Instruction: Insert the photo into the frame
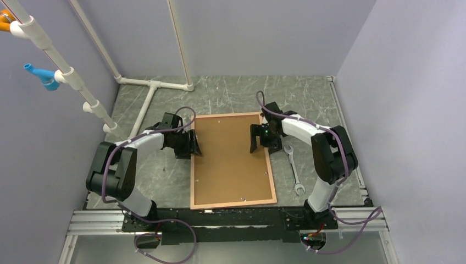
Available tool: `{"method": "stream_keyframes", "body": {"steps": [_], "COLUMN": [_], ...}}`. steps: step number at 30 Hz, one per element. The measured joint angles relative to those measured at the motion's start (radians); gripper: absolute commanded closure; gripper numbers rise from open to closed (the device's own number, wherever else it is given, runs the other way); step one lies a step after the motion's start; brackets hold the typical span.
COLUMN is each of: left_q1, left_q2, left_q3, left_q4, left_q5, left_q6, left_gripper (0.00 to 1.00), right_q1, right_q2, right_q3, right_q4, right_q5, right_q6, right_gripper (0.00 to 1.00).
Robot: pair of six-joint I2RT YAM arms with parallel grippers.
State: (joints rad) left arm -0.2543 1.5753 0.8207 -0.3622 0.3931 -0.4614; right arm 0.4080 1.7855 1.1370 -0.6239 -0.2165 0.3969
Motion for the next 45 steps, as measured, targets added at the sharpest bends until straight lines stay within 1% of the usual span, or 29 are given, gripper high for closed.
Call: {"method": "stream_keyframes", "body": {"steps": [4,8,10,14,19,23,25,27,28,30,34,37,42,45], "left_q1": [-0.013,-0.024,-0.028,-0.029,-0.029,-0.029,-0.029,-0.029,-0.029,-0.03,-0.03,-0.031,-0.031,-0.031], "left_q2": [-0.037,-0.062,-0.064,-0.064,-0.064,-0.064,-0.064,-0.064,-0.064,-0.064,-0.063,-0.063,-0.061,-0.061], "left_q3": [-0.038,-0.06,-0.06,-0.06,-0.059,-0.059,-0.059,-0.059,-0.059,-0.059,-0.058,-0.057,-0.053,-0.052], "left_q4": [0.006,0.001,-0.005,-0.01,-0.013,-0.018,-0.018,-0.017,-0.017,-0.017,-0.018,-0.02,-0.024,-0.024], "left_q5": [0.001,-0.001,-0.001,-0.002,-0.004,-0.006,-0.006,-0.006,-0.006,-0.006,-0.006,-0.008,-0.012,-0.016], "left_q6": [-0.005,-0.005,-0.005,-0.005,-0.003,-0.002,-0.002,-0.002,-0.002,-0.002,0.001,0.002,0.002,0.002], "left_gripper": [0.38,0.35,0.35,0.35,0.35,0.35,0.35,0.35,0.35,0.35,0.35,0.35,0.35,0.35], "right_q1": [0.01,0.013,0.013,0.006,-0.026,-0.04,-0.043,-0.044,-0.043,-0.043,-0.041,-0.039,-0.039,-0.043], "right_q2": [-0.046,-0.053,-0.052,-0.006,0.11,0.19,0.228,0.253,0.259,0.259,0.259,0.258,0.23,0.215], "right_q3": [-0.055,-0.058,-0.043,0.065,0.235,0.308,0.338,0.352,0.352,0.354,0.354,0.351,0.311,0.293], "right_q4": [-0.006,-0.018,-0.036,-0.078,-0.08,-0.088,-0.1,-0.106,-0.109,-0.111,-0.109,-0.107,-0.089,-0.087], "right_q5": [-0.006,-0.003,0.005,0.032,0.079,0.134,0.16,0.184,0.187,0.187,0.189,0.186,0.188,0.203], "right_q6": [0.01,0.017,0.019,0.023,0.031,0.039,0.04,0.041,0.042,0.049,0.052,0.053,0.053,0.05], "right_gripper": [0.12,0.05,0.04,0.05,0.12,0.16,0.22,0.34,0.37,0.38,0.45,0.48,0.66,0.7]}}
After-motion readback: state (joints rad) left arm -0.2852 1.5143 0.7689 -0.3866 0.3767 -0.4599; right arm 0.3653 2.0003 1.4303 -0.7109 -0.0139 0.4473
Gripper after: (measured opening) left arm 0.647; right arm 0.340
